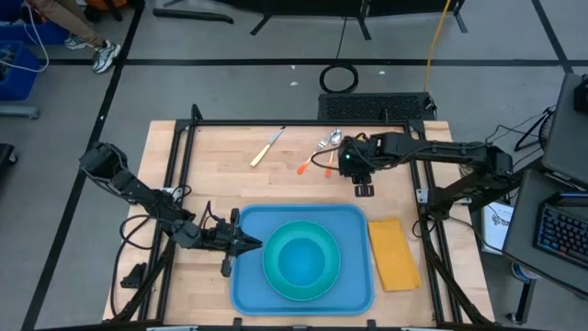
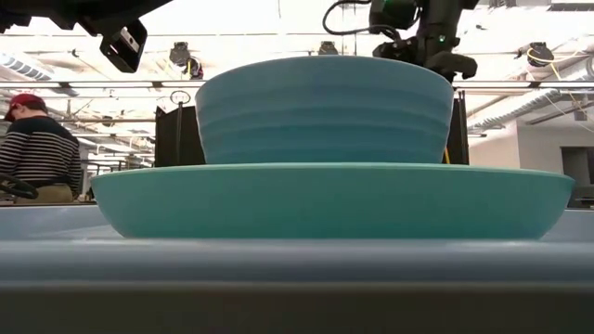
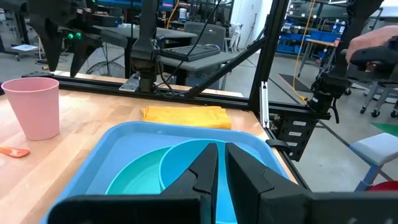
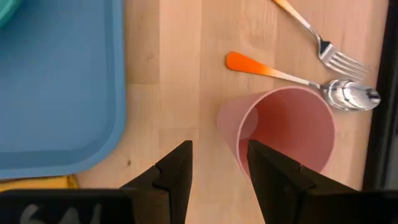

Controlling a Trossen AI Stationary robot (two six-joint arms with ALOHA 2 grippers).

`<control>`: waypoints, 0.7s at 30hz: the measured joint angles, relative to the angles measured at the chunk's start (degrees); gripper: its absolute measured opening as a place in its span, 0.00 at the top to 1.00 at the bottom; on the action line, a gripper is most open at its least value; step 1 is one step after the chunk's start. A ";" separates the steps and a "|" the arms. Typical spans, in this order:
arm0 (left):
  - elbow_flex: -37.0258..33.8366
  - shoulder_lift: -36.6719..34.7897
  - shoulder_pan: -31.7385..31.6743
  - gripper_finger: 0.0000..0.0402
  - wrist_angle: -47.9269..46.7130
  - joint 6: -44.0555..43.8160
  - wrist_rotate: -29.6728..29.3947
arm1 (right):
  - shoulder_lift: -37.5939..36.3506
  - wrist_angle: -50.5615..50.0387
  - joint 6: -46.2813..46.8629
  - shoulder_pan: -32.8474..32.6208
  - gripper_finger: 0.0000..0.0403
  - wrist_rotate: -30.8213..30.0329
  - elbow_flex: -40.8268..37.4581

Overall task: Set up tray
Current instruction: Put the pink cup on the blue tray to the top right of the light blue plate

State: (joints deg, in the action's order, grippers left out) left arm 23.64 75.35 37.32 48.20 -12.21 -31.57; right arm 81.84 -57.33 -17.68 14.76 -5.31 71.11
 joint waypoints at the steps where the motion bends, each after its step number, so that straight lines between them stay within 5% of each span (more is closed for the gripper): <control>1: 0.00 0.00 0.00 0.92 -0.02 0.00 0.00 | 0.00 0.75 -0.06 0.47 0.64 0.55 -0.24; 21: 0.00 0.00 0.00 0.92 -0.04 -0.04 -0.02 | 0.04 4.15 -3.11 4.11 0.64 -0.43 -5.01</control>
State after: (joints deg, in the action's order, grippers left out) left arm 23.64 75.35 37.32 48.16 -12.25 -31.59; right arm 81.89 -53.18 -20.79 18.87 -5.74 66.10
